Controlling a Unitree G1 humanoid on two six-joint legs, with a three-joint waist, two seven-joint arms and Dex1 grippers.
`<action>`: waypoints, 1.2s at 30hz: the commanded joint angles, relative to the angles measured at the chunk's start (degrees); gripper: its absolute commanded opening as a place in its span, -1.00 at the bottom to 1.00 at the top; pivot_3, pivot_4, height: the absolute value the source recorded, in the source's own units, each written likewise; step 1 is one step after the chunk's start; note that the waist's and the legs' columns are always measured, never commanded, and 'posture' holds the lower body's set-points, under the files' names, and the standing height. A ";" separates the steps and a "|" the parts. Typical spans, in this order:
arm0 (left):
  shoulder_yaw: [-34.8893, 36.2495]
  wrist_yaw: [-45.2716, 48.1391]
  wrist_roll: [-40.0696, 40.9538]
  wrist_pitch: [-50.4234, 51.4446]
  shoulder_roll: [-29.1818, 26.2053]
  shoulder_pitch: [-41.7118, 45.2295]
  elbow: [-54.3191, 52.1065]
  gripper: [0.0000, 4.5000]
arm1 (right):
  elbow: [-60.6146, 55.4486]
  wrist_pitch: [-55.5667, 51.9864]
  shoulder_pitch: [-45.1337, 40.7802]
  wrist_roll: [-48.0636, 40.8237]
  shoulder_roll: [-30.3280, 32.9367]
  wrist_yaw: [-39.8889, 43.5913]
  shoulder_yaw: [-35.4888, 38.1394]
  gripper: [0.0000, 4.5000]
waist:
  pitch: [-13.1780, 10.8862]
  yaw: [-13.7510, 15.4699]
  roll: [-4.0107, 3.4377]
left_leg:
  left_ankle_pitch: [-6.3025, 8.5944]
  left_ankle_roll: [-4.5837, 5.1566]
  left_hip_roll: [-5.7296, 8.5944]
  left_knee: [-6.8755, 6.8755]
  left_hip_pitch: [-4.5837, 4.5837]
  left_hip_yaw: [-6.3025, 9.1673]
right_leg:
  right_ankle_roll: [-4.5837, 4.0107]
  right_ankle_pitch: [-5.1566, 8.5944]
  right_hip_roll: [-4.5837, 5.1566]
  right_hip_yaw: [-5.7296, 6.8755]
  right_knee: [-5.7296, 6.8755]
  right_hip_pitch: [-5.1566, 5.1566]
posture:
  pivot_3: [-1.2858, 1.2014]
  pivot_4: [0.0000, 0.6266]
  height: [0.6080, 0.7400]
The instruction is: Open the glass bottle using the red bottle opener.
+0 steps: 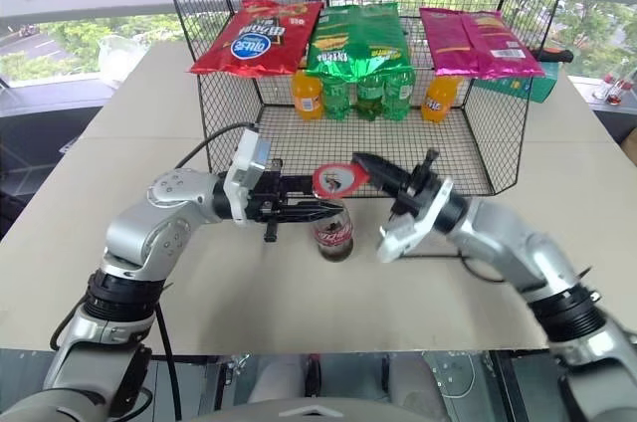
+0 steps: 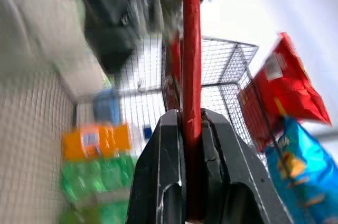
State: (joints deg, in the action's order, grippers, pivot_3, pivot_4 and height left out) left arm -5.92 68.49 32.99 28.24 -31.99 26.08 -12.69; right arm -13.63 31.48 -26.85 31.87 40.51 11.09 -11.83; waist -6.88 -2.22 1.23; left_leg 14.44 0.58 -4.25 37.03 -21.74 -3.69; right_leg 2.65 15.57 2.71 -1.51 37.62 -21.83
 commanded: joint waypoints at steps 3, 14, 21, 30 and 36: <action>-2.94 1.67 0.02 0.83 -0.19 -2.65 0.78 -0.46 | -11.01 -12.03 3.00 -10.85 -1.61 6.84 8.47 -1.00 | 0.02 0.63 0.12 | 0.01 0.01 0.00 -0.20 -0.10 0.08 | 0.06 -0.03 0.00 0.12 -0.17 -0.08 | 0.03 -0.52 1.00; -3.55 1.45 -0.35 -2.50 0.26 -3.63 -0.66 -0.46 | -18.66 -35.90 33.85 -23.29 -15.41 10.41 8.23 -1.00 | -0.16 1.06 -0.15 | 0.05 0.04 0.02 -0.47 -0.16 -0.03 | 0.05 -0.02 0.05 0.11 -0.68 -0.06 | 0.03 -0.52 1.00; -2.65 2.39 -1.36 -7.30 1.41 -1.27 1.47 -0.46 | -16.25 -34.75 33.42 -21.63 -15.69 9.47 8.17 -1.00 | -0.21 1.66 -0.07 | 0.05 0.04 0.02 -0.43 -0.16 0.08 | -0.14 0.11 0.01 0.20 -0.66 -0.01 | 0.03 -0.52 1.00; -2.30 2.15 -1.79 -7.65 1.06 -0.26 3.16 -0.46 | -15.56 -29.21 32.51 -21.55 -14.06 10.43 8.41 -1.00 | -0.29 1.52 -0.01 | 0.05 0.04 0.03 -0.39 -0.23 0.09 | -0.03 0.06 0.01 0.21 -0.70 -0.04 | 0.03 -0.52 1.00; -2.77 1.27 -0.62 -5.63 1.54 -1.37 0.96 -0.46 | -17.89 -19.06 29.83 -19.72 -10.21 12.71 7.36 -1.00 | -0.34 1.48 -0.03 | 0.05 0.04 0.03 -0.38 -0.22 0.10 | 0.08 0.01 0.01 0.21 -0.69 -0.04 | 0.03 -0.52 1.00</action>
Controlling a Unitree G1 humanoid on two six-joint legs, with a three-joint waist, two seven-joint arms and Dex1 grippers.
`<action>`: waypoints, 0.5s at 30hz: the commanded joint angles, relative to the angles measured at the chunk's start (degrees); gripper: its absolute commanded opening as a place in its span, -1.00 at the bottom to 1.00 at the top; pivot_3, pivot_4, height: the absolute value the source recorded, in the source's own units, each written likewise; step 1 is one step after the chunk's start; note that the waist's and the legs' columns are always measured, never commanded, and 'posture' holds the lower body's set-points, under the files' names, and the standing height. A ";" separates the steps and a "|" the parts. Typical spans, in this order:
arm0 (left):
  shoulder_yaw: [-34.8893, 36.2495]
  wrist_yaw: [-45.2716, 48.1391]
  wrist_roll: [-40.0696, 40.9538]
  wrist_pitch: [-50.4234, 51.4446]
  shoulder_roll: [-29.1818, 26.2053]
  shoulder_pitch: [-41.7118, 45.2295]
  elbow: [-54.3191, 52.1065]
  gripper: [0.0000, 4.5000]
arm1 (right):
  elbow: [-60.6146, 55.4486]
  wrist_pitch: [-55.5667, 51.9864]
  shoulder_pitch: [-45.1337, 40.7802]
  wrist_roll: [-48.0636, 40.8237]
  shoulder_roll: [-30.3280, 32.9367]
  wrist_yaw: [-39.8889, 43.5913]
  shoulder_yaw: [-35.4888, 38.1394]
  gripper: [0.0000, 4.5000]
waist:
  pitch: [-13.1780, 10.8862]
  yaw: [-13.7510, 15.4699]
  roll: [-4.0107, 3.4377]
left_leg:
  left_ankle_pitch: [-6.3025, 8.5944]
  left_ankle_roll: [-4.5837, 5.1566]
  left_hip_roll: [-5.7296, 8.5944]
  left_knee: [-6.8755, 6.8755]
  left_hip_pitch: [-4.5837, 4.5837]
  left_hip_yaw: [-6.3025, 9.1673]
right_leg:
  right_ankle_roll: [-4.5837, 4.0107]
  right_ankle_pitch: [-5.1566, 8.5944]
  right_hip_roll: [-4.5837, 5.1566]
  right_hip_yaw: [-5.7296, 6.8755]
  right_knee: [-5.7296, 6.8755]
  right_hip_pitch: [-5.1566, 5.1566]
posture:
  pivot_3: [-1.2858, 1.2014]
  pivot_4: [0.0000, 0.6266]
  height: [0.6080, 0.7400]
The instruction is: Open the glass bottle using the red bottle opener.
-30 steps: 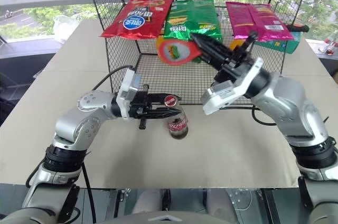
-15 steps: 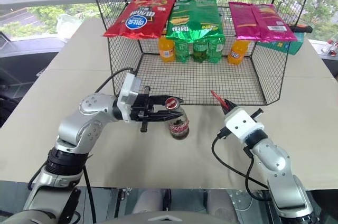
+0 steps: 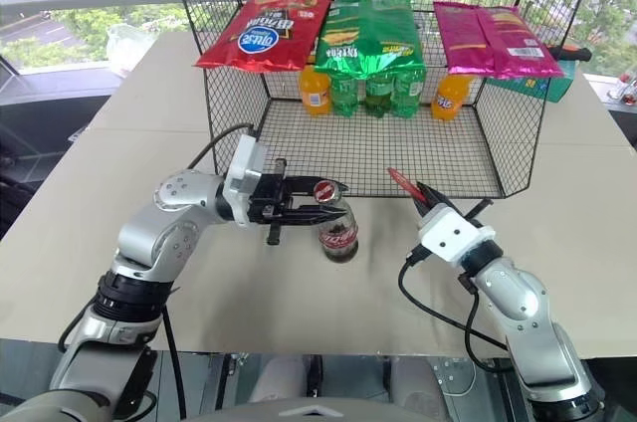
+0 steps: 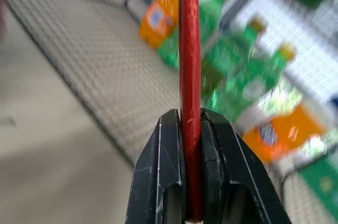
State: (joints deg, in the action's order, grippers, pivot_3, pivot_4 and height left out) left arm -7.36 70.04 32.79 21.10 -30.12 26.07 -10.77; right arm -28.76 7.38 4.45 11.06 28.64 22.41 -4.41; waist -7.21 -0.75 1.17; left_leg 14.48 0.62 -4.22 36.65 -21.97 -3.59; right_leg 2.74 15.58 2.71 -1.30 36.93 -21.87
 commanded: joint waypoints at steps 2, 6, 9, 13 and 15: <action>-1.67 -0.45 -0.77 1.27 -0.03 -1.31 -0.72 -0.46 | -2.59 6.59 -2.56 1.99 2.25 2.06 -1.53 -1.00 | -0.01 0.08 0.05 | 0.00 0.00 0.00 0.00 0.00 0.02 | 0.00 0.00 0.00 0.03 0.00 0.00 | 0.03 -0.52 1.00; -2.15 -0.76 -0.80 1.63 0.43 -1.18 -0.88 -0.46 | -3.10 9.36 -5.03 3.69 3.28 4.16 -4.00 -1.00 | -0.03 0.12 0.06 | 0.00 0.00 0.00 0.00 -0.02 0.03 | 0.00 0.00 0.00 0.04 0.00 0.00 | 0.03 -0.52 1.00; -2.20 -0.67 -0.96 1.43 0.42 -1.26 -0.63 -0.46 | -3.86 12.92 -5.75 4.12 5.92 6.66 -4.85 -1.00 | -0.03 0.13 0.06 | 0.00 0.00 0.00 0.03 -0.02 0.00 | 0.00 0.00 0.01 0.02 -0.01 0.02 | 0.03 -0.52 1.00; -2.01 -0.48 -0.80 1.50 0.34 -1.25 -0.11 -0.46 | -4.84 14.96 -6.56 3.00 7.29 7.14 -3.89 -1.00 | -0.03 0.21 0.07 | 0.00 0.00 0.00 0.04 -0.01 0.05 | 0.00 0.00 0.00 0.08 -0.01 0.04 | 0.03 -0.52 1.00; -1.95 -0.59 -0.84 1.33 0.49 -1.27 0.07 -0.46 | -5.06 14.76 -6.91 2.90 7.15 7.35 -3.73 -1.00 | -0.03 0.19 0.07 | 0.00 0.00 0.00 0.03 0.00 0.05 | 0.00 0.00 0.00 0.07 -0.01 0.04 | 0.03 -0.52 1.00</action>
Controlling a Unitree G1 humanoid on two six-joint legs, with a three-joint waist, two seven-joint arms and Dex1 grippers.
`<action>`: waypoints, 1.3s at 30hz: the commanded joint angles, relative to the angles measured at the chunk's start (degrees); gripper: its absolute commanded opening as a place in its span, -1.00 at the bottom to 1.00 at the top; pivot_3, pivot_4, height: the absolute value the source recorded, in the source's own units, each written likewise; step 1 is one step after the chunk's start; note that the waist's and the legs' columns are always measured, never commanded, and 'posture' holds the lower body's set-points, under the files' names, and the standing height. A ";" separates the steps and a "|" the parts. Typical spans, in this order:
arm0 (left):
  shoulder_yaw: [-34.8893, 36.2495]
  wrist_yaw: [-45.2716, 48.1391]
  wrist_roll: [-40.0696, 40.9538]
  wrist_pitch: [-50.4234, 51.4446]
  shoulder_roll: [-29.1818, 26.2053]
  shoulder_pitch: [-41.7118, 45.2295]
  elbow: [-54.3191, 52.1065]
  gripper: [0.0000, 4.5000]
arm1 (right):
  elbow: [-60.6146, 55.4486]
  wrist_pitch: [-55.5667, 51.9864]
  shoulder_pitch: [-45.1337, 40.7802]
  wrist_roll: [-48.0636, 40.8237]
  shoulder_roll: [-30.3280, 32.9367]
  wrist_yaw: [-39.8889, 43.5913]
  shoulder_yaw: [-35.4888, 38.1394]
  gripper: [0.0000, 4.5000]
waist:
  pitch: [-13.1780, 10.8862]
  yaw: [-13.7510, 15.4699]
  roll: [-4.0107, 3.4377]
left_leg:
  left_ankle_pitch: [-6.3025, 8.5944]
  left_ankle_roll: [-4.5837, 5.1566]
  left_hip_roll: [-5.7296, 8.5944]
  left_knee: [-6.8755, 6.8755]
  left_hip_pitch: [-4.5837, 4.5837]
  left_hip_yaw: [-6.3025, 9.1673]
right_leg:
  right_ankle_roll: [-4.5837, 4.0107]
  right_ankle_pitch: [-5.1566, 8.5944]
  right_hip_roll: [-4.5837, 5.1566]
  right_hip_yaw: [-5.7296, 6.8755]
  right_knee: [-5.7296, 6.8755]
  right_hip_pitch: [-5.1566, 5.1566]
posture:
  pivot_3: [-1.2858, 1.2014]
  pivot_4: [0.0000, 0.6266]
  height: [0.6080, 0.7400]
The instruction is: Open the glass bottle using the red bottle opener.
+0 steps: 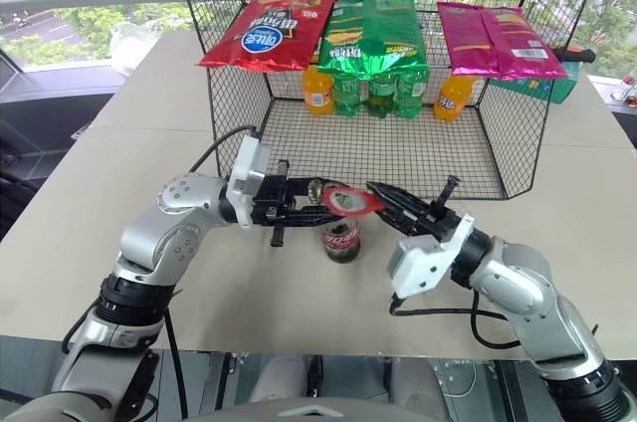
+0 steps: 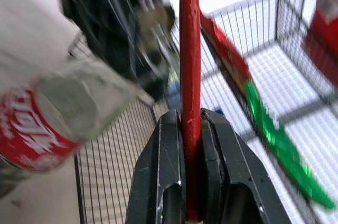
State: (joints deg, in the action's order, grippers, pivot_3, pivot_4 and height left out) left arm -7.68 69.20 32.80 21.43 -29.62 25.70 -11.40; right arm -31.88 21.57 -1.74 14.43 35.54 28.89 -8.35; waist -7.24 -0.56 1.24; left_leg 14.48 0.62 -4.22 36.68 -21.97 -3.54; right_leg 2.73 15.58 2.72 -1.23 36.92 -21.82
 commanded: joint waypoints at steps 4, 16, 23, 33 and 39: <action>-1.62 0.05 -1.17 0.44 0.28 -0.87 1.26 -0.46 | -1.50 -6.61 1.63 -3.75 -4.22 -1.60 2.10 -1.00 | 0.00 0.02 0.02 | 0.00 0.00 0.00 0.04 0.00 0.00 | 0.00 0.00 0.00 0.00 0.01 0.01 | 0.03 -0.52 1.00; -0.91 -0.35 -0.08 1.02 0.76 -0.83 0.87 -0.46 | 2.77 -55.66 7.96 -26.67 -18.19 -5.14 9.38 -1.00 | -0.04 0.11 -0.04 | 0.00 0.00 -0.02 0.06 -0.03 0.02 | -0.22 0.10 0.02 0.02 0.04 0.02 | 0.03 -0.52 1.00; -0.94 -0.80 -0.60 0.53 0.94 -0.94 0.68 -0.46 | 2.63 -74.79 3.10 -35.79 -17.35 -6.56 15.72 -0.14 | -0.04 0.03 -0.04 | 0.00 0.01 -0.01 0.06 -0.02 0.04 | -0.22 0.10 0.03 0.04 0.04 0.02 | 0.03 -0.52 1.00; -0.20 -0.84 0.05 0.33 1.07 -0.80 0.19 0.11 | 0.20 -73.51 1.76 -34.41 -13.52 -9.28 14.68 1.00 | -0.11 0.05 -0.04 | 0.01 0.01 0.04 0.12 -0.08 0.02 | -0.15 0.07 0.09 0.03 0.04 0.01 | 0.03 -0.52 1.00; 1.18 -1.75 0.45 -0.02 1.44 -0.62 -0.64 0.97 | 0.01 -66.80 3.25 -30.07 -11.11 -10.11 12.71 1.00 | -0.15 0.02 0.00 | 0.00 0.00 0.03 0.25 -1.01 0.15 | 0.12 -0.10 0.02 0.10 0.06 -0.80 | 0.03 -0.52 1.00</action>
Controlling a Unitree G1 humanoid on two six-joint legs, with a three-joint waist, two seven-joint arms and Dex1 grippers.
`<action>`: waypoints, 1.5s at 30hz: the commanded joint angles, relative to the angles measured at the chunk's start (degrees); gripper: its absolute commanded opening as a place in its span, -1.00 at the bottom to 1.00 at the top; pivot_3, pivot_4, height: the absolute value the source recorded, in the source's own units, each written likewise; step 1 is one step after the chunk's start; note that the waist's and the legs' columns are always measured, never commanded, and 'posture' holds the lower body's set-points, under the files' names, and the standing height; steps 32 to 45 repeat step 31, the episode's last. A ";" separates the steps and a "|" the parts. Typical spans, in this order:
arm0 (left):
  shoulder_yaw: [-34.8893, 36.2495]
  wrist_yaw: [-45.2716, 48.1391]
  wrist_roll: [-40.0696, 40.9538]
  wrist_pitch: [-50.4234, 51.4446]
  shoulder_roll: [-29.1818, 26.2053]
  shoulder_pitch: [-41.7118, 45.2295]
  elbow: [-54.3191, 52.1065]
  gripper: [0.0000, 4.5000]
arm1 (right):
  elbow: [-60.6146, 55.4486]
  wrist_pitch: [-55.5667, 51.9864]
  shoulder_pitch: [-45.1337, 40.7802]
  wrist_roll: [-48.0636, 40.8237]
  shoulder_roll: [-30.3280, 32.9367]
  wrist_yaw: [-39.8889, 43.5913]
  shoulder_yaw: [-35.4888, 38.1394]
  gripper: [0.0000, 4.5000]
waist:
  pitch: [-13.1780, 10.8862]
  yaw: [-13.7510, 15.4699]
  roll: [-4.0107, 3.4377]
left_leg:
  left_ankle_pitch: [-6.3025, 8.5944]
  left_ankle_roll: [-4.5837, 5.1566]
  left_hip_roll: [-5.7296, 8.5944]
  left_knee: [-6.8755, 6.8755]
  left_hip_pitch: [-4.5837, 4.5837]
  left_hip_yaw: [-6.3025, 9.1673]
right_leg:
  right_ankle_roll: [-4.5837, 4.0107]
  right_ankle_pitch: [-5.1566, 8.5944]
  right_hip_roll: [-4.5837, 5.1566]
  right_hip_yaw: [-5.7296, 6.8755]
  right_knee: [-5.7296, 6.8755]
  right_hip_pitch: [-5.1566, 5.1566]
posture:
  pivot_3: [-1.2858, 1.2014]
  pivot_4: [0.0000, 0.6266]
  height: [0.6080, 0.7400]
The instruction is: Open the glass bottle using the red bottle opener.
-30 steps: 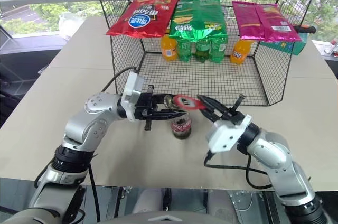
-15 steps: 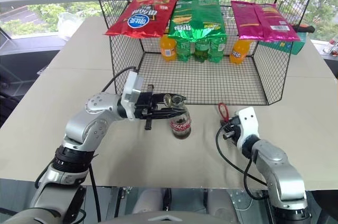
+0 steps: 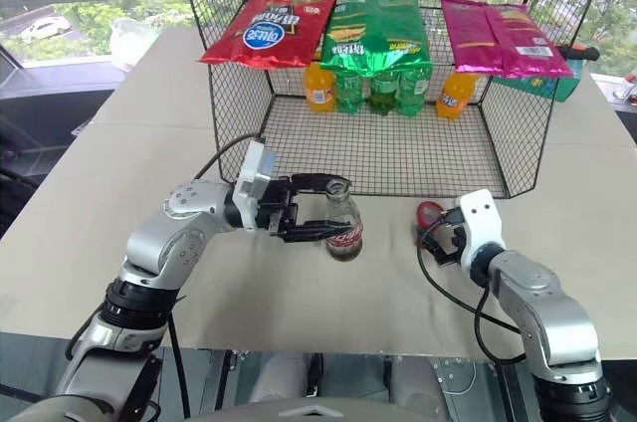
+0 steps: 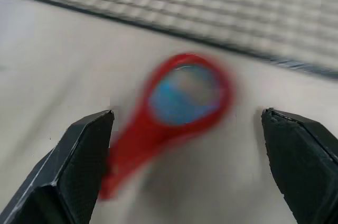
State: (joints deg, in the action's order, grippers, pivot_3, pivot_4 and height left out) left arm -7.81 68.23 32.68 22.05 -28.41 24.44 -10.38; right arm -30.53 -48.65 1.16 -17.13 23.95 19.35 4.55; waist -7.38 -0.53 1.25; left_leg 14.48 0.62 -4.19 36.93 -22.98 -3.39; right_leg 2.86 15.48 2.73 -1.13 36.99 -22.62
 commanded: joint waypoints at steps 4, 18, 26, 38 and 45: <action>4.69 -2.68 3.67 0.62 0.01 -0.50 -4.20 0.97 | -0.96 12.63 2.28 6.32 2.18 -0.16 -2.01 1.00 | -0.03 -0.06 0.00 | 0.00 0.00 0.00 -0.13 -0.07 0.00 | 0.00 0.01 -0.02 0.01 -0.04 -0.12 | 0.03 -0.52 1.00; 30.80 -27.70 10.19 4.22 1.14 -22.16 -10.98 0.97 | 9.77 60.75 21.12 2.75 0.22 13.35 6.97 1.00 | -0.11 -0.15 0.06 | 0.00 -0.01 -0.03 -0.07 0.09 -0.08 | 0.01 0.01 0.03 -0.06 -0.02 0.02 | 0.03 -0.52 1.00; 30.92 -21.54 0.41 -10.34 2.44 -46.99 -13.69 0.97 | 17.50 67.36 24.65 -2.72 2.12 19.91 12.19 1.00 | -0.16 -0.24 0.13 | 0.02 -0.02 -0.06 -0.10 0.27 -0.31 | -0.27 0.14 0.11 -0.23 -0.01 0.01 | 0.03 -0.52 1.00; 29.29 -18.27 -1.70 -15.16 2.15 -51.38 -12.32 0.97 | 19.31 66.15 21.36 -3.83 3.72 22.37 11.21 1.00 | -0.12 0.00 0.07 | 0.01 -0.02 -0.07 0.03 0.35 -0.30 | -0.38 0.07 0.20 -0.19 0.03 0.04 | 0.03 -0.52 1.00; 29.29 -18.27 -1.70 -15.16 2.15 -51.38 -12.32 0.97 | 19.31 66.15 21.36 -3.83 3.72 22.37 11.21 1.00 | -0.12 0.00 0.07 | 0.01 -0.02 -0.07 0.03 0.35 -0.30 | -0.38 0.07 0.20 -0.19 0.03 0.04 | 0.03 -0.52 1.00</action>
